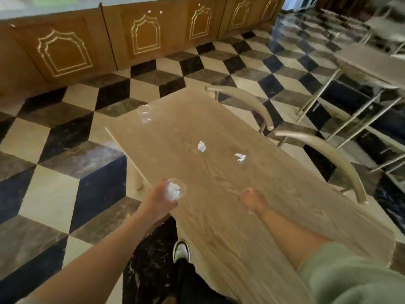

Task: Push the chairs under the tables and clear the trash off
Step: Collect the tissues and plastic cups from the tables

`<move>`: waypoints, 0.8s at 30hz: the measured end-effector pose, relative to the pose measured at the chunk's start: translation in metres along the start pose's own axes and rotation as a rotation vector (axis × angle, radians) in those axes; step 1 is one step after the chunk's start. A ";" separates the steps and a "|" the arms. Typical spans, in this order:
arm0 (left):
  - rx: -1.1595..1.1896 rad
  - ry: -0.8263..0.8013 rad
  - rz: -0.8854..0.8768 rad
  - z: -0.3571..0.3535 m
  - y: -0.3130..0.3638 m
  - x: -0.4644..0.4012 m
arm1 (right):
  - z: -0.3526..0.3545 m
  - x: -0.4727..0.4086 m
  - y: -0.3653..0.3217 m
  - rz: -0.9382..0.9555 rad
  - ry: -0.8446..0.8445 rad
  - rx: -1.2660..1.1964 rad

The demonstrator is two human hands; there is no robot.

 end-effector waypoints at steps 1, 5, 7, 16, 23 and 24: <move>-0.029 -0.027 -0.020 0.004 0.001 -0.029 | 0.008 -0.024 -0.004 -0.029 0.062 -0.037; -0.043 -0.131 -0.010 0.018 0.000 -0.122 | 0.036 -0.121 -0.015 -0.151 0.293 -0.325; -0.038 -0.150 0.002 0.031 0.001 -0.162 | 0.052 -0.139 -0.048 -0.180 0.335 -0.367; -0.166 -0.205 0.025 0.106 -0.030 -0.272 | -0.007 -0.177 -0.175 -0.111 0.388 -0.235; -0.153 -0.291 0.010 0.164 -0.061 -0.302 | -0.070 -0.173 -0.277 0.069 0.352 -0.078; -0.152 -0.301 0.001 0.177 -0.069 -0.304 | -0.072 -0.165 -0.295 0.074 0.345 -0.111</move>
Point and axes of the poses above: each hand's wrist, its own x-axis away from the middle knuckle, its own z-axis out of the back of the hand, y = z × x, the point moved 4 cm from there along -x, towards the middle knuckle, and after that the axes turned 4 degrees about -y, right-handed, at the moved point
